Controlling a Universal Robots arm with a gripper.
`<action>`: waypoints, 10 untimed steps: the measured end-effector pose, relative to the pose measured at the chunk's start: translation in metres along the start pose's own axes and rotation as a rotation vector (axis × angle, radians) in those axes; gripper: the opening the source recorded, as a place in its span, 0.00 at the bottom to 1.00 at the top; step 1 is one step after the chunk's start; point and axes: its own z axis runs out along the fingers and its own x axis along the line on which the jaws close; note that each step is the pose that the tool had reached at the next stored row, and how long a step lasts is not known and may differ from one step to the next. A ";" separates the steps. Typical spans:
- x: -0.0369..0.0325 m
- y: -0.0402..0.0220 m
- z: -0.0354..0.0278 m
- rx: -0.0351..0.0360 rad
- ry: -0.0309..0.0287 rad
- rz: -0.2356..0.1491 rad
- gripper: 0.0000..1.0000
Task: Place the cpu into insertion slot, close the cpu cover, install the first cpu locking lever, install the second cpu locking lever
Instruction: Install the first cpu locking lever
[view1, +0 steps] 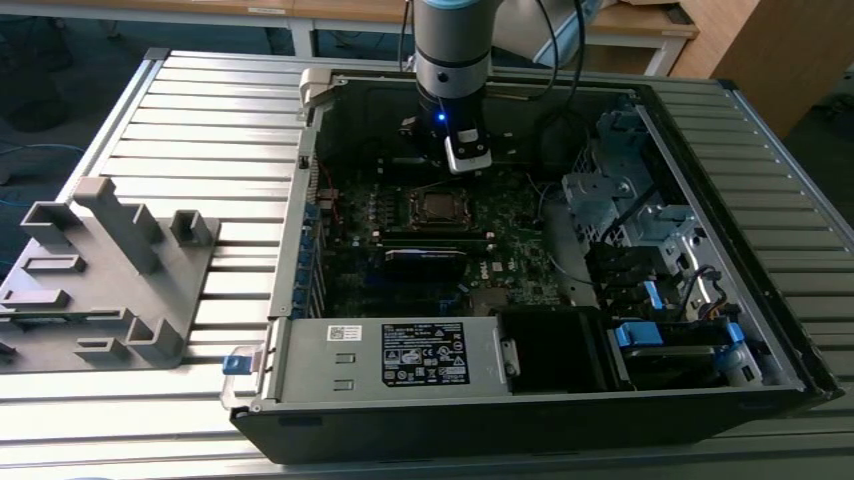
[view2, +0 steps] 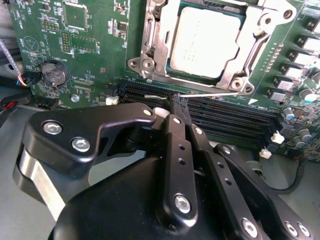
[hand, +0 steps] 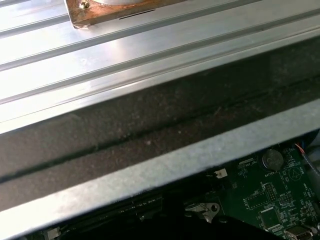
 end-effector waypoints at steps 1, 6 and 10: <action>0.0000 0.0000 0.0001 -0.0002 -0.0001 0.000 0.10; 0.0001 -0.0004 0.0015 -0.0004 -0.0016 0.000 0.10; 0.0001 -0.0004 0.0020 -0.0006 -0.0017 0.000 0.10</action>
